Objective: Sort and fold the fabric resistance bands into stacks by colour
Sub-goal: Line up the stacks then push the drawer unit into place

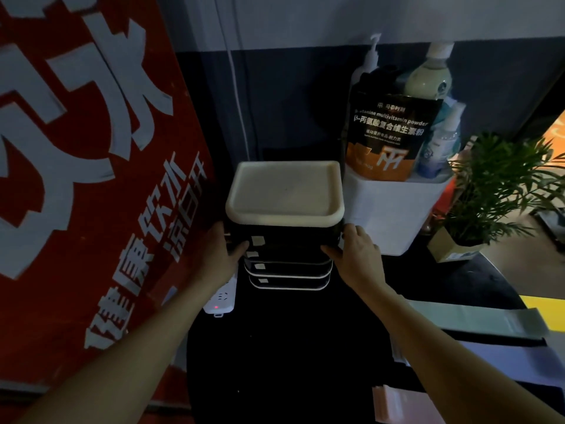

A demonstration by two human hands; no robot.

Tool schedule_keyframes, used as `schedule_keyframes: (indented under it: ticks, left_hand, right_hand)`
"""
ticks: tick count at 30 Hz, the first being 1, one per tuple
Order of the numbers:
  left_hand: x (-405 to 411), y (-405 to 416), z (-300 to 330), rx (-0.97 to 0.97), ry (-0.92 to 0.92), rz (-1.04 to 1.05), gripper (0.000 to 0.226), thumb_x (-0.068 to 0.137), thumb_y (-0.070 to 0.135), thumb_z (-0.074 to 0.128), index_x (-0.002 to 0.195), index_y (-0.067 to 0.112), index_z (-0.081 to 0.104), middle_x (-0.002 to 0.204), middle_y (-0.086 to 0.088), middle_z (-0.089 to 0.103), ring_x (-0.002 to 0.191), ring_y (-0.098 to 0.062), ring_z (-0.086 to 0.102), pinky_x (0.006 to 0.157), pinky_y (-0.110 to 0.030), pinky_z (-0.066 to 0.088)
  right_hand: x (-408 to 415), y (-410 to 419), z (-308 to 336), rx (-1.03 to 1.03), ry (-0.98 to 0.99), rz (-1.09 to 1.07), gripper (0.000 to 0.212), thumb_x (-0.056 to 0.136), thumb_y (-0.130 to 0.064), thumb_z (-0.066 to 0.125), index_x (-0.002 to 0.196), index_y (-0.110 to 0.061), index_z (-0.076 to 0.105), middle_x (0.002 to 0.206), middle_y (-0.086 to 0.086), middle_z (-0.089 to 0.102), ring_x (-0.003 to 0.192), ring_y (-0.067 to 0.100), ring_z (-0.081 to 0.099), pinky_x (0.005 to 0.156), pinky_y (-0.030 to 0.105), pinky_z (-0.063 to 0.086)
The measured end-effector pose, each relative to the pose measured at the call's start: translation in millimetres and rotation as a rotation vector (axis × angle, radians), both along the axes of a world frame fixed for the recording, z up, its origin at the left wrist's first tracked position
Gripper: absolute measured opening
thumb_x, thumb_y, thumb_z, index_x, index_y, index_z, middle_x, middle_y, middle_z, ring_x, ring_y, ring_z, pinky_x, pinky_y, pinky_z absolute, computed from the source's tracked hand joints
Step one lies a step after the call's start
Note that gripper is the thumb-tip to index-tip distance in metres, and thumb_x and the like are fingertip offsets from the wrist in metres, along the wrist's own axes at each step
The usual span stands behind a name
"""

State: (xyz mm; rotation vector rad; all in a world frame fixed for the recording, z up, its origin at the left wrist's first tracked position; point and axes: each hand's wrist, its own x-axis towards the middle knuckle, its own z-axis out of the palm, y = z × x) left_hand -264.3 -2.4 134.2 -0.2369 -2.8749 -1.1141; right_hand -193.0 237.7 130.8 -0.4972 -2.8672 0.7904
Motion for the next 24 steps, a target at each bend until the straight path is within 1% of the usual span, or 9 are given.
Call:
schedule_keyframes:
  ticks: [3, 6, 7, 9, 12, 13, 16, 21, 24]
  left_hand:
    - [12, -6, -4, 0.041, -0.013, -0.008, 0.051, 0.086, 0.022, 0.066, 0.129, 0.005, 0.044, 0.118, -0.005, 0.055, 0.103, -0.016, 0.053, 0.085, -0.026, 0.040]
    - [26, -14, -6, 0.040, -0.011, -0.029, 0.056, 0.087, 0.025, 0.065, 0.134, 0.007, 0.040, 0.127, -0.008, 0.053, 0.114, -0.023, 0.052, 0.097, -0.037, 0.042]
    - [31, -16, -5, 0.043, -0.018, -0.029, 0.056, 0.087, 0.023, 0.064, 0.135, 0.007, 0.039, 0.129, -0.009, 0.052, 0.116, -0.024, 0.051, 0.098, -0.035, 0.041]
    - [40, -19, -4, 0.076, -0.038, -0.041, 0.057, 0.088, 0.018, 0.063, 0.137, 0.007, 0.037, 0.129, -0.006, 0.052, 0.116, -0.019, 0.051, 0.095, -0.025, 0.037]
    - [53, -22, -5, 0.102, -0.048, -0.084, 0.052, 0.089, 0.013, 0.061, 0.135, 0.007, 0.038, 0.118, 0.006, 0.052, 0.110, -0.013, 0.050, 0.085, -0.009, 0.033]
    - [57, -24, -4, 0.117, -0.056, -0.088, 0.051, 0.089, 0.014, 0.061, 0.134, 0.007, 0.038, 0.117, 0.007, 0.053, 0.109, -0.012, 0.050, 0.084, -0.009, 0.035]
    - [64, -32, -8, 0.128, -0.059, -0.082, 0.058, 0.088, 0.021, 0.063, 0.137, 0.006, 0.037, 0.129, -0.006, 0.054, 0.119, -0.022, 0.050, 0.097, -0.030, 0.039]
    - [74, -36, -7, 0.148, -0.055, -0.096, 0.053, 0.088, 0.017, 0.062, 0.135, 0.005, 0.040, 0.126, -0.004, 0.056, 0.118, -0.020, 0.053, 0.092, -0.023, 0.037]
    - [76, -40, -3, 0.104, -0.067, -0.116, 0.052, 0.090, 0.021, 0.060, 0.137, 0.008, 0.039, 0.130, -0.006, 0.054, 0.120, -0.020, 0.052, 0.091, -0.023, 0.036]
  right_hand:
    - [13, 1, -3, 0.019, 0.009, 0.014, 0.038, 0.088, -0.042, 0.058, 0.106, -0.010, 0.048, 0.106, 0.007, 0.054, 0.099, 0.028, 0.054, 0.080, 0.038, 0.041]
    - [26, -2, -4, 0.004, 0.010, 0.029, 0.039, 0.088, -0.043, 0.058, 0.109, -0.011, 0.049, 0.106, 0.006, 0.054, 0.100, 0.027, 0.054, 0.082, 0.037, 0.041]
    - [30, -4, -4, -0.005, 0.005, 0.028, 0.038, 0.087, -0.043, 0.058, 0.108, -0.012, 0.049, 0.106, 0.005, 0.054, 0.100, 0.026, 0.054, 0.083, 0.037, 0.041]
    - [39, -7, -3, -0.035, -0.002, 0.021, 0.036, 0.086, -0.042, 0.060, 0.103, -0.012, 0.049, 0.103, 0.005, 0.054, 0.098, 0.026, 0.054, 0.083, 0.039, 0.042]
    - [51, -12, -2, -0.105, -0.003, 0.009, 0.035, 0.085, -0.039, 0.063, 0.102, -0.012, 0.049, 0.103, 0.004, 0.053, 0.098, 0.027, 0.054, 0.083, 0.041, 0.045]
    - [56, -14, -2, -0.127, -0.002, 0.005, 0.036, 0.085, -0.038, 0.064, 0.103, -0.012, 0.049, 0.104, 0.004, 0.053, 0.099, 0.026, 0.054, 0.083, 0.042, 0.045]
    - [67, -17, -4, -0.168, 0.001, -0.001, 0.040, 0.083, -0.038, 0.066, 0.109, -0.011, 0.049, 0.110, 0.004, 0.053, 0.102, 0.026, 0.054, 0.085, 0.045, 0.047]
    - [76, -19, -5, -0.210, -0.009, -0.010, 0.037, 0.084, -0.037, 0.065, 0.107, -0.012, 0.050, 0.109, 0.005, 0.051, 0.100, 0.028, 0.056, 0.086, 0.048, 0.048]
    - [77, -21, -6, -0.221, -0.029, -0.001, 0.040, 0.085, -0.037, 0.064, 0.113, -0.012, 0.050, 0.114, 0.007, 0.052, 0.104, 0.029, 0.055, 0.089, 0.049, 0.047]
